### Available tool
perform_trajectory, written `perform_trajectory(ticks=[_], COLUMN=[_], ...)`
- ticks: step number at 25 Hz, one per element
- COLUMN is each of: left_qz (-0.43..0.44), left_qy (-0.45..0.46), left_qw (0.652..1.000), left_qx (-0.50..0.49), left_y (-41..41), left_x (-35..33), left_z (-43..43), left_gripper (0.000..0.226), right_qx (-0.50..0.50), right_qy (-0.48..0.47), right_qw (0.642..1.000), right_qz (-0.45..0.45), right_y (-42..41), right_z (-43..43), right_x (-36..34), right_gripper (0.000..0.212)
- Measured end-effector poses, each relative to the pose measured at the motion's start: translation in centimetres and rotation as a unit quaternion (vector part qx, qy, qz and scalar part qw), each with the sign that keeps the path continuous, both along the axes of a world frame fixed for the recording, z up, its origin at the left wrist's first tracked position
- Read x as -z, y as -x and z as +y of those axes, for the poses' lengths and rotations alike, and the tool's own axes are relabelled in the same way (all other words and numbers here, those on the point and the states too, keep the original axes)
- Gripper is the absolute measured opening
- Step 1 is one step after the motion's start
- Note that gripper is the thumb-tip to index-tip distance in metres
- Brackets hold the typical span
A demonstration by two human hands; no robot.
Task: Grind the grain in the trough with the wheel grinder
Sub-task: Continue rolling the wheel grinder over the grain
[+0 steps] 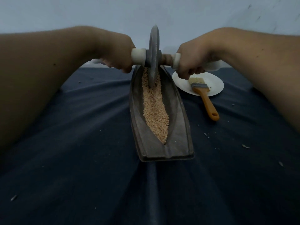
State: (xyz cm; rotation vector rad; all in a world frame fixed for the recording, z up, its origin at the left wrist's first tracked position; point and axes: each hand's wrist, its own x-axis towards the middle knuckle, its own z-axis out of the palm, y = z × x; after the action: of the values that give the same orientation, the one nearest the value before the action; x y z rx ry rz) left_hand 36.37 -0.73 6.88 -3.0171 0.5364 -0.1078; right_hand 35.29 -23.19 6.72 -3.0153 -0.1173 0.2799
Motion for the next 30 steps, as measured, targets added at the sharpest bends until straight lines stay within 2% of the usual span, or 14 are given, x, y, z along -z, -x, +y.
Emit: perform_trajectory(ticks=[3, 10, 16, 20, 30], left_qz=[0.037, 0.047, 0.029, 0.019, 0.003], left_qy=[0.015, 0.007, -0.028, -0.013, 0.004], left_qw=[0.999, 0.999, 0.999, 1.000, 1.000], left_qx=[-0.022, -0.023, 0.010, 0.010, -0.018], left_y=[0.2, 1.6, 4.3, 7.1, 12.4], left_x=[-0.4, -0.2, 0.8, 2.0, 2.3], left_z=[-0.2, -0.5, -0.2, 1.0, 2.2], left_gripper=[0.010, 0.011, 0.015, 0.025, 0.021], right_qx=[-0.003, -0.011, -0.025, -0.050, -0.058], right_qy=[-0.008, -0.011, 0.043, 0.095, 0.141], right_qw=[1.000, 1.000, 0.997, 0.991, 0.978], right_qz=[0.016, 0.001, -0.065, -0.081, -0.145], right_y=[0.4, 2.8, 6.2, 8.4, 14.1], right_z=[-0.1, -0.1, 0.7, 1.6, 1.9], right_x=[0.1, 0.9, 1.9, 1.0, 0.8], right_gripper=[0.016, 0.015, 0.013, 0.010, 0.005])
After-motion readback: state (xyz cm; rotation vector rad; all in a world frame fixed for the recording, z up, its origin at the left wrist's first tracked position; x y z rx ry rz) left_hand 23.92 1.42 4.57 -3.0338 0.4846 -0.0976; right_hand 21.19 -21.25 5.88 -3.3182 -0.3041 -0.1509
